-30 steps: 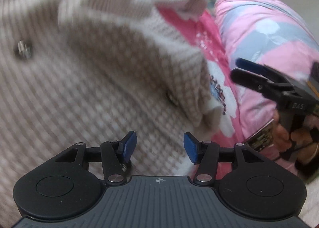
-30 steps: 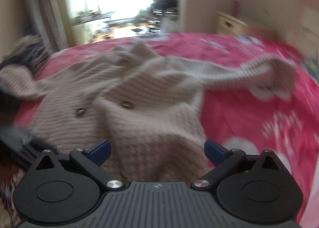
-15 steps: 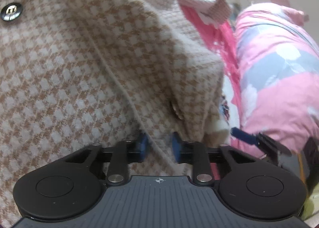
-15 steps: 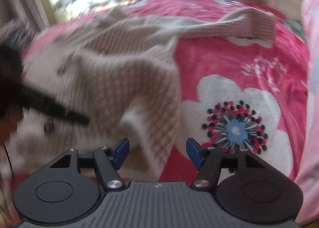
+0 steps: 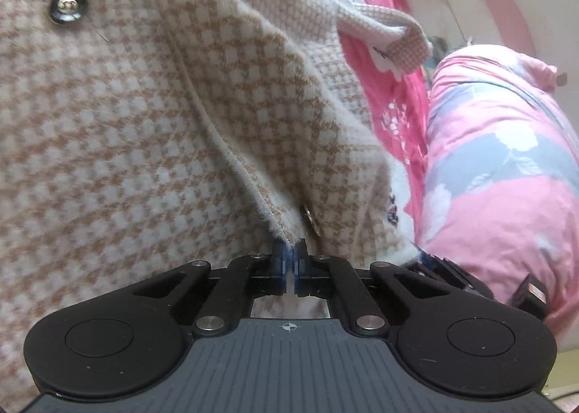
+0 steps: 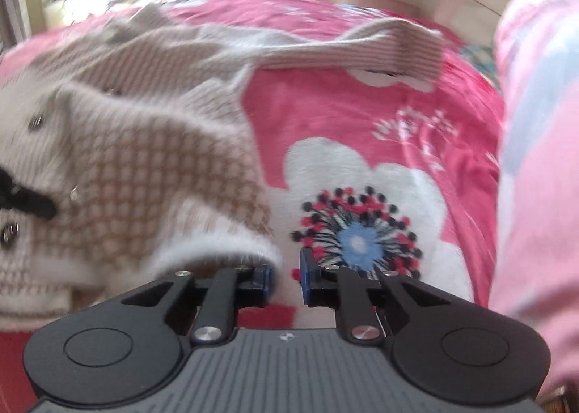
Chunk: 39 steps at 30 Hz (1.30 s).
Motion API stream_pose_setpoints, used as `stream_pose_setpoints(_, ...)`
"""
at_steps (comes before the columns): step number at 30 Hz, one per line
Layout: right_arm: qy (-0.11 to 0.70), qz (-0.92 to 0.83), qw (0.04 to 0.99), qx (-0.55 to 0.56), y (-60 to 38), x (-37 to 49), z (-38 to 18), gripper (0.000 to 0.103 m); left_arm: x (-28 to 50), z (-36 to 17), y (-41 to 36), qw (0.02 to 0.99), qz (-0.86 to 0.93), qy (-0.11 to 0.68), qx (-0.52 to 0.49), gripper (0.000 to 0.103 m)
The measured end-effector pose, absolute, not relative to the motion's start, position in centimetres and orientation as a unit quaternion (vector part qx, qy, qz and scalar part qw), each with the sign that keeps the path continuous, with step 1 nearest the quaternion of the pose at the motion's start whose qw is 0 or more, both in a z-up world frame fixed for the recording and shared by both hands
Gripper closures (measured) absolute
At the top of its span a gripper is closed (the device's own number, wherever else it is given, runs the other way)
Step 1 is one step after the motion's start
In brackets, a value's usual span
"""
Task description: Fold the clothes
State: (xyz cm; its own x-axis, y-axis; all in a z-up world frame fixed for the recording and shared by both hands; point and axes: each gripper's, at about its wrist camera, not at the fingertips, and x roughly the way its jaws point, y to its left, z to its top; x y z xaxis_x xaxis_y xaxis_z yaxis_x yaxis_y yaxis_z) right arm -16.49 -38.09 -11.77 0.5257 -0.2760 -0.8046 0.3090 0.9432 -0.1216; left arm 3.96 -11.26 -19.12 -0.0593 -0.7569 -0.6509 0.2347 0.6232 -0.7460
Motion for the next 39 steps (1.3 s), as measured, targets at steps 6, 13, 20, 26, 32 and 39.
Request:
stream_pose_setpoints(6, 0.473, -0.191, 0.858, 0.065, -39.4, -16.7, -12.5, 0.086, 3.7, -19.0, -8.8, 0.641, -0.379, 0.637, -0.201, 0.102)
stream_pose_setpoints(13, 0.497, -0.206, 0.834, 0.121, -41.1, -17.1, -14.3, 0.068, 2.5, -21.1, -8.5, 0.627, -0.372, 0.661, -0.179, 0.102)
stream_pose_setpoints(20, 0.481, -0.171, 0.854, 0.102, -40.9, -19.3, -11.3, 0.046, 2.0, -21.6, -9.2, 0.646, -0.394, 0.636, -0.151, 0.101)
stream_pose_setpoints(26, 0.462, -0.085, 0.883, -0.016, -38.0, -15.0, -7.0, 0.046, 1.3, -21.7, -8.9, 0.661, -0.403, 0.616, -0.145, 0.101)
stream_pose_setpoints(32, 0.444, -0.004, 0.886, -0.134, -35.4, -10.4, -3.4, 0.034, 0.9, -21.6, -8.6, 0.667, -0.406, 0.608, -0.147, 0.101)
stream_pose_setpoints(39, 0.595, -0.063, 0.796, -0.091, -40.1, -16.2, -9.0, 0.030, 0.9, -22.0, -8.8, 0.662, -0.422, 0.601, -0.148, 0.101)
